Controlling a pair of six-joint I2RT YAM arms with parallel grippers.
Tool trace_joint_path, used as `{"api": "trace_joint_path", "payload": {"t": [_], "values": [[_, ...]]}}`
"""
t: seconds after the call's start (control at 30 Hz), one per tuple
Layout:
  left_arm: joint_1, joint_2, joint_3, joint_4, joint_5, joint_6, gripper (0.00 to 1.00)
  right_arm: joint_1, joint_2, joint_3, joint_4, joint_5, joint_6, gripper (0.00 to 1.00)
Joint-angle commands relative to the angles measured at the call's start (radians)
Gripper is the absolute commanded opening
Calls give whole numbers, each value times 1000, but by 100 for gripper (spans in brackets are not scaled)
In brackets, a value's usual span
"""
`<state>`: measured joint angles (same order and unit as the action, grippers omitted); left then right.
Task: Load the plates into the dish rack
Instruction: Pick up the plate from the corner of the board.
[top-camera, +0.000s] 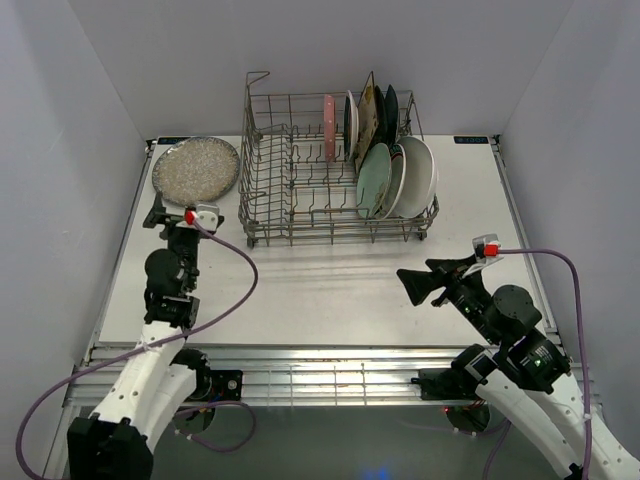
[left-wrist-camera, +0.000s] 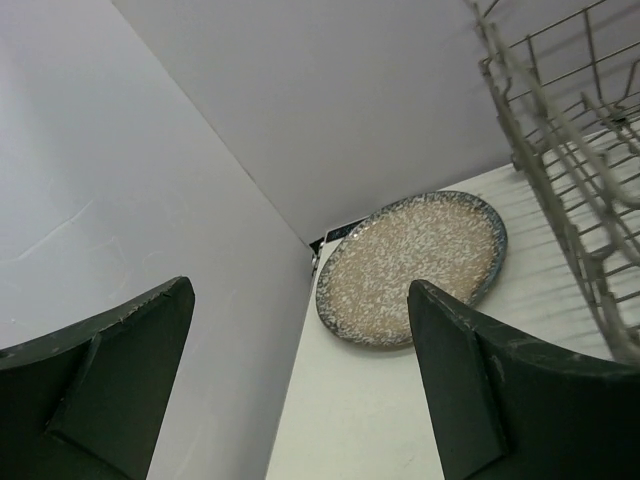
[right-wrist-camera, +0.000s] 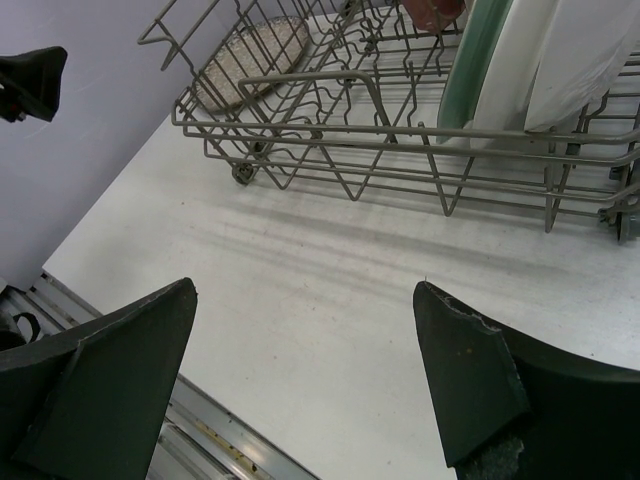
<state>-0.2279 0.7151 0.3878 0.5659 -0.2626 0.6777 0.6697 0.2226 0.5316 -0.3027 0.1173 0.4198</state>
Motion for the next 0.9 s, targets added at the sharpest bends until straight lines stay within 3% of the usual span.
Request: {"api": "trace_joint_path", "payload": {"t": [0.0,0.03,0.23,0.43,0.63,0.87], "values": [[174,39,80,-57,306,-176,98,4,-29,1,-10,-1,5,95],[259,55,85,-57,347,-187,98,4,-35,4,-15,-1,4,95],[415,213,83,-66,564,-112,98,4,-55,5,-38,12,0,96],[446,335,71,-24,638,31,98,4,-54,7,-39,16,-1,97],[553,490,114,-35,835,124,97,4,-37,13,-38,16,-4,97],[585,670,112,130,881,220,98,4,-5,27,-24,5,-10,97]]}}
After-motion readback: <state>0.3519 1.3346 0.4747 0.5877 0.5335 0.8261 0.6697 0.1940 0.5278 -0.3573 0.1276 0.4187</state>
